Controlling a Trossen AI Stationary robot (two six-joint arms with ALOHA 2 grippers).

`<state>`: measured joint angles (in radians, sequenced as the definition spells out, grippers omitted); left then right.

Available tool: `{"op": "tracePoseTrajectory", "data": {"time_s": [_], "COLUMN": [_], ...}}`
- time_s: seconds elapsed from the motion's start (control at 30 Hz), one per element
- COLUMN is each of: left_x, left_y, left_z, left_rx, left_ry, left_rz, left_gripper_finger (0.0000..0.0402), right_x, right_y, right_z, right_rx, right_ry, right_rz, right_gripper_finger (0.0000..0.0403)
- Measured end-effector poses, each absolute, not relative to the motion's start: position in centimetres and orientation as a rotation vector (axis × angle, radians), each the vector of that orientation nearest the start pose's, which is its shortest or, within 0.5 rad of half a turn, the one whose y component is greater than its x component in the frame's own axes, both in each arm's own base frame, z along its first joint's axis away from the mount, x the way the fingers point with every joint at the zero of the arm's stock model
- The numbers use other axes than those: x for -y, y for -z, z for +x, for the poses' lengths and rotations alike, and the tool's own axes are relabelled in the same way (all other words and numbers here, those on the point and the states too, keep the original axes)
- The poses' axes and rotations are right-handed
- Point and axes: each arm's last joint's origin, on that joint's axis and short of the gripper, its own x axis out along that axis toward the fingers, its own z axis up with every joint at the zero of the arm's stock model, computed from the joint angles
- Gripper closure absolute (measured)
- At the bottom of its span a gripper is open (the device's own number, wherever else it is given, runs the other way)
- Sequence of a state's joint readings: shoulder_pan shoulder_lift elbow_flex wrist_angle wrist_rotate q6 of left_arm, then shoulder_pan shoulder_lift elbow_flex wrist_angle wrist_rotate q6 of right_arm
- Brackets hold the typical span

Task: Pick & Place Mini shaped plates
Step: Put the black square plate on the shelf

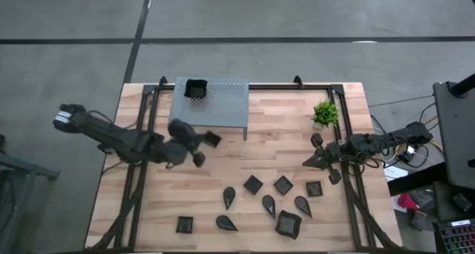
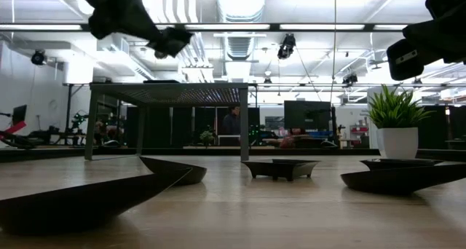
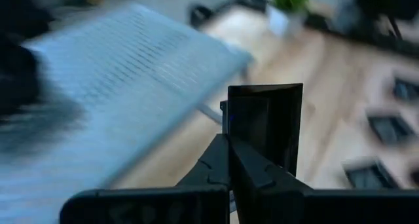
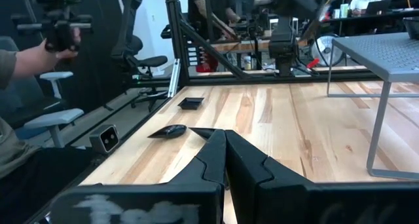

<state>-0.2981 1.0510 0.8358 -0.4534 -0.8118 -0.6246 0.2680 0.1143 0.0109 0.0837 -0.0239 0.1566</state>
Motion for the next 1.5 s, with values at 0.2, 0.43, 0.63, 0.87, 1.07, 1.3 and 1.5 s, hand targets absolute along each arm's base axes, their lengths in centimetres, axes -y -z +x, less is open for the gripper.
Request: {"op": "tracePoseTrajectory", "data": {"time_s": [0.2,0.43,0.63,0.87,1.07,1.3,1.5], "left_x": [1.0,-3.3,-6.0,-7.2,-8.0,-8.8,-9.2], "left_y": [-30.5,-30.9,-30.4,-30.8,-29.8,-28.7,-27.5], "left_z": [19.0,17.5,16.4,18.1,20.2,22.8,24.4], "left_rx": [-0.302,-0.322,-0.324,-0.219,-0.244,-0.250,-0.316], "left_ry": [-0.714,-0.694,-0.811,-0.703,-0.648,-0.571,-0.526], "left_rz": [-0.343,-0.527,-0.704,-0.860,-0.911,-0.947,-1.001], "left_gripper_finger": [0.0401,0.0401,0.0396,0.0400,0.0400,0.0401,0.0396], "right_x": [-2.8,-2.8,-2.8,-2.8,-2.8,-2.8,-2.8], "right_y": [-16.6,-16.6,-16.6,-16.6,-16.6,-16.6,-16.6], "right_z": [10.0,10.0,10.0,10.0,10.0,10.0,10.0], "right_rx": [-0.043,-0.042,-0.042,-0.043,-0.042,-0.042,-0.043], "right_ry": [-0.290,-0.290,-0.290,-0.290,-0.290,-0.290,-0.290], "right_rz": [0.153,0.153,0.153,0.153,0.153,0.153,0.153], "right_gripper_finger": [0.0394,0.0394,0.0394,0.0394,0.0394,0.0394,0.0394]}}
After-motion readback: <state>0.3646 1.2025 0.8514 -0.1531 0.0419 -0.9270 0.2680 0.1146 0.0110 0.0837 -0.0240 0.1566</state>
